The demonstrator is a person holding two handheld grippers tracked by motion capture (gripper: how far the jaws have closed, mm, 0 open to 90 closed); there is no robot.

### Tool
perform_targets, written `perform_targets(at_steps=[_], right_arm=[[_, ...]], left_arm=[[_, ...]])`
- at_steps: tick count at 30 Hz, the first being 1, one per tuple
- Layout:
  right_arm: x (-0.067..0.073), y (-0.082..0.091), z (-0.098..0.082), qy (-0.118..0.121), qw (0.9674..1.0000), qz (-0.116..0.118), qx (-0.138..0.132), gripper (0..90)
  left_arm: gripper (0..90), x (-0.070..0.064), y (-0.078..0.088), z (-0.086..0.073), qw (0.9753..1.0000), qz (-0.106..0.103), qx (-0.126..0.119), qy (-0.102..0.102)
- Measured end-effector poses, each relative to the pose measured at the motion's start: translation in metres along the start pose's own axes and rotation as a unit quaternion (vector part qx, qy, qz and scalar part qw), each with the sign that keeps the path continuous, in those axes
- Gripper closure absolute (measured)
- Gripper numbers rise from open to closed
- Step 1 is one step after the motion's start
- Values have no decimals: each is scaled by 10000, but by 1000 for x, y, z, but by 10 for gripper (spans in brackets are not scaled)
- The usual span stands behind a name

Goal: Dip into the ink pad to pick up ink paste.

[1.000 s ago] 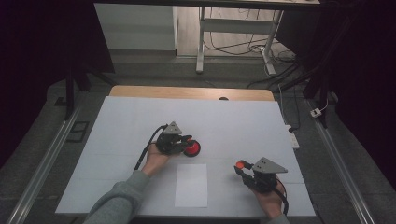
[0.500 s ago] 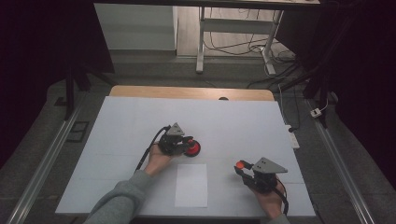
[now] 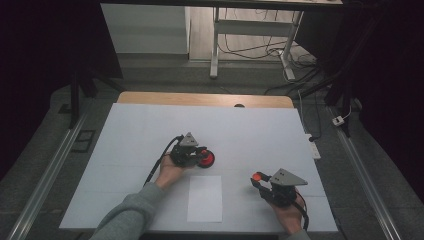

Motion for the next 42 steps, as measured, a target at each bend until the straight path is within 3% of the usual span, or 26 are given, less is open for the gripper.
perform_targets(at_steps=[15,22,37,42], right_arm=[[0,0,0,-12,10000,0,10,644],[1,0,0,-4,10000,5,14,644],[2,0,0,2,10000,9,-6,645],[2,1,1,-8,10000,9,-9,644]], left_arm=[[726,0,-5,-3,9999,102,44,-102],[728,-4,-6,-4,9993,241,73,-262],[731,-4,-7,-8,9994,241,-28,-245],[732,-7,-7,-7,9988,337,3,-358]])
Point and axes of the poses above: each handheld gripper's, and its own axes: y roughly backward along the jaws, z roughly out of its top, x roughly to its left, the point moved 2 cm from there along -y, roughly forward along the jaws, and after that the axes turned 7 degrees about y, right-handed, at the moved point
